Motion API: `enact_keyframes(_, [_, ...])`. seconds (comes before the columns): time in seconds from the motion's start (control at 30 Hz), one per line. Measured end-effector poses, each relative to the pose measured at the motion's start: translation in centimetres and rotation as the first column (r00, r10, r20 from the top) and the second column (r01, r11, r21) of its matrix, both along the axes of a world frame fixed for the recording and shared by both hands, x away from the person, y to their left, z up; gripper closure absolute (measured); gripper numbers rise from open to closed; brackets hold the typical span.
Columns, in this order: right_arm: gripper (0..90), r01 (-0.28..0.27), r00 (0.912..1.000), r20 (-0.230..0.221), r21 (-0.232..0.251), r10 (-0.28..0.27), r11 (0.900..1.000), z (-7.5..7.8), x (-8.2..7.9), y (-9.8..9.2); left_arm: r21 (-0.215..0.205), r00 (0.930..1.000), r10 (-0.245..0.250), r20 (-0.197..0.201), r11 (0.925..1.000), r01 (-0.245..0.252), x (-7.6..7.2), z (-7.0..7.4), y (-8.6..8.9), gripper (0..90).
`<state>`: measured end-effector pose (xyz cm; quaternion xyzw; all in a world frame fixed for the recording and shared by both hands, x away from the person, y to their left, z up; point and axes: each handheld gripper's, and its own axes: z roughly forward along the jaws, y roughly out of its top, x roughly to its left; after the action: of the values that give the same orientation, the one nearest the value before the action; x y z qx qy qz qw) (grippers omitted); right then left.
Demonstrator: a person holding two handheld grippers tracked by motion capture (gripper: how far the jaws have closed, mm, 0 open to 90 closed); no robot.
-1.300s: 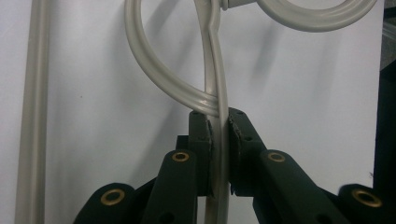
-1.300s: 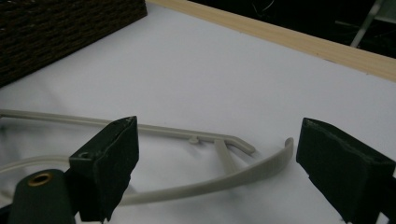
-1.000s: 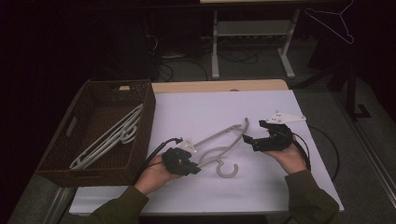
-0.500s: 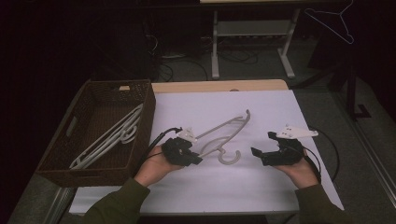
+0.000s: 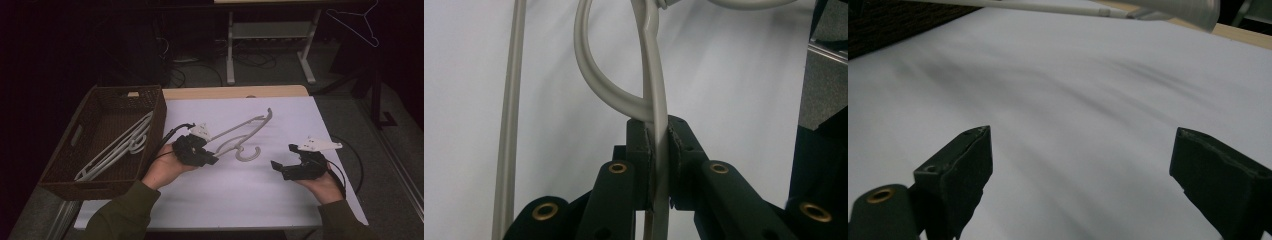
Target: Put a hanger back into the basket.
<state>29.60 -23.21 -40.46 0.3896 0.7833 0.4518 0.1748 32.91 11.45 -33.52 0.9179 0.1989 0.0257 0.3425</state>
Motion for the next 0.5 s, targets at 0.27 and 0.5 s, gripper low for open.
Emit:
enact_keyframes(0.27, [9.8,-0.003,1.0,0.004,0.003,0.003,1.0,0.1,0.0,-0.1,-0.011,0.9996,0.011,0.024,0.9999,-0.011,0.5,2.3,0.1,81.8])
enact_keyframes(0.5, [9.8,-0.006,1.0,0.004,0.003,0.006,1.0,0.1,0.0,0.0,0.0,0.999,0.014,0.043,0.9999,-0.014,1.1,4.0,0.7,81.9])
